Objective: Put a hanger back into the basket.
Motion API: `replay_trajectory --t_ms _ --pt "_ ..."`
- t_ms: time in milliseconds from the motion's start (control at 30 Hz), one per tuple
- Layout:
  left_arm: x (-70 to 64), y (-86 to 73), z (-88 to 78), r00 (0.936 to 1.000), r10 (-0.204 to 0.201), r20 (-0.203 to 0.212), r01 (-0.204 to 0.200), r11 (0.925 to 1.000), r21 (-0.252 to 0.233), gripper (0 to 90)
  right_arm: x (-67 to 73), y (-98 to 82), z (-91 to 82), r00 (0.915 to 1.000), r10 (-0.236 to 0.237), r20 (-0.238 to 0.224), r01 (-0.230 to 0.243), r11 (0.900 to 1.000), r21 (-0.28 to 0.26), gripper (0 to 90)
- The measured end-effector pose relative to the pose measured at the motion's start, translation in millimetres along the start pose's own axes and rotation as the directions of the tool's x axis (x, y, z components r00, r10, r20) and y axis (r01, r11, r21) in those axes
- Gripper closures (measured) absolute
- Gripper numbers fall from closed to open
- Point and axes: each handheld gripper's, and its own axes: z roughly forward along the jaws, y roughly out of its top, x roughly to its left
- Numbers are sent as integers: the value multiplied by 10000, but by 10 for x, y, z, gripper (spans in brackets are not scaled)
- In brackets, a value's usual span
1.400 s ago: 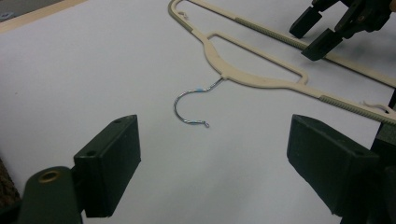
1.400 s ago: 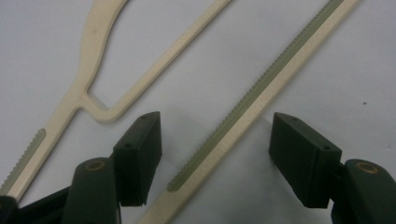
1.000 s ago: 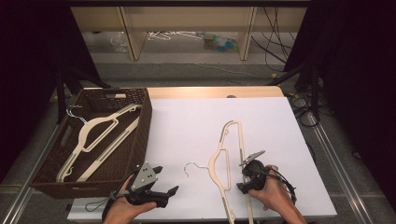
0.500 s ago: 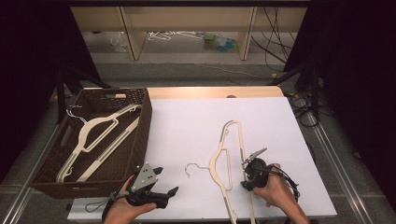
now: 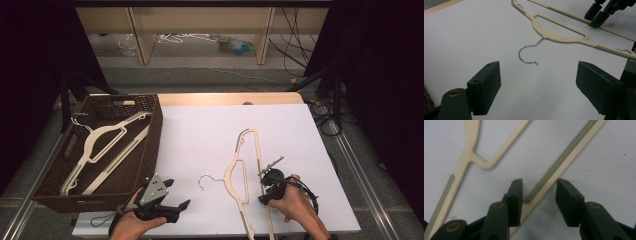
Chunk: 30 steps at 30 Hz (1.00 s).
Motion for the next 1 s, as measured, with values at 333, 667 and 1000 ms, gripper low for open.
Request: replay_trajectory --t_ms 333,667,1000 --pt "-18 1 22 10000 39 37 -39 10000 28 209 5 45 17 9997 -193 158 187 9993 332 605" --pt "-10 -5 18 10000 25 -60 -25 10000 40 219 70 21 26 9988 284 408 -282 9996 -63 537" --pt "1 -3 14 9998 214 -32 -213 9996 197 226 33 -45 15 9986 367 391 -344 9978 -568 648"
